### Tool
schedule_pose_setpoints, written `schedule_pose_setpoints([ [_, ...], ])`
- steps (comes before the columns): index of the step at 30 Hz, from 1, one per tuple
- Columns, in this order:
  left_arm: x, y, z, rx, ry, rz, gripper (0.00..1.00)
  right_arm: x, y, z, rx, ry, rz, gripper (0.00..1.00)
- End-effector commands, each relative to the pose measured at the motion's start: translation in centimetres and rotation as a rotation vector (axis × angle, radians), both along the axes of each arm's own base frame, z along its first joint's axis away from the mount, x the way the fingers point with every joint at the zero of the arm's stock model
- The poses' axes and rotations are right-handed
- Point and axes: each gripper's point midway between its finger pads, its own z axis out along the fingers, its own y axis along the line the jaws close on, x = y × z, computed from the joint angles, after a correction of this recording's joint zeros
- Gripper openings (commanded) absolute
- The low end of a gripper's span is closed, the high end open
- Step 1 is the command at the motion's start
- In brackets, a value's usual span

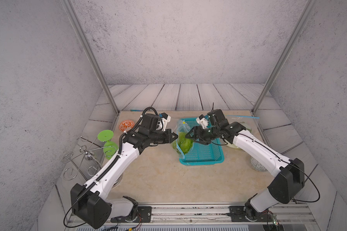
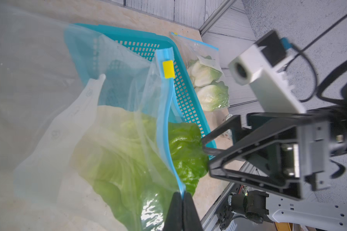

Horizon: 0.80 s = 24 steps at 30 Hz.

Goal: Put the chinese cabbages into a zipper bag and zip it
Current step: Place the Chinese cabbage in the zipper food storage bag, then adjust the zipper food storage bag at the center of the board.

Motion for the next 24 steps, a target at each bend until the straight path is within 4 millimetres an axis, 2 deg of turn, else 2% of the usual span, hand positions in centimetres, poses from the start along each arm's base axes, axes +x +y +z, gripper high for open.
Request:
schedule_pose_setpoints([
  [1, 0.9, -0.2, 2.0, -0.041, -0.044, 0.012, 0.0, -1.2, -2.9, 1.3, -0.113, -0.099, 0.037, 0.69],
  [4, 1.0, -0.1, 2.3, -0.044, -0.051, 0.013, 0.0, 0.4, -5.1, -0.9, -0.247, -0.11, -0.04, 0.66],
  [6, 0.9, -0.2, 2.3, -0.046, -0.05, 0.01, 0.0, 1.2, -6.1, -2.7, -0.301, -0.09, -0.088, 0.59],
  [8, 0.8, -0.2, 2.4, -0.048, -0.051, 0.006, 0.0, 1.4, -5.5, -3.8, -0.272, -0.069, -0.095, 0.46],
  [10, 0.8, -0.2, 2.3, -0.048, -0.05, 0.003, 0.0, 1.7, -4.4, -3.9, -0.223, -0.06, -0.091, 0.42],
  [12, 0.8, -0.2, 2.2, -0.047, -0.05, 0.001, 0.0, 1.9, -3.7, -3.9, -0.209, -0.051, -0.084, 0.41],
  [15, 0.8, -0.3, 2.3, -0.049, -0.049, -0.003, 0.0, 1.9, -2.7, -4.2, -0.209, -0.06, -0.07, 0.47],
  [19, 0.8, -0.3, 2.3, -0.05, -0.052, -0.003, 0.0, 2.3, -1.7, -5.8, -0.213, -0.028, -0.052, 0.52],
  [24, 0.9, -0.3, 2.2, -0.048, -0.054, -0.001, 0.0, 3.4, 1.2, -7.7, -0.215, -0.015, -0.014, 0.53],
])
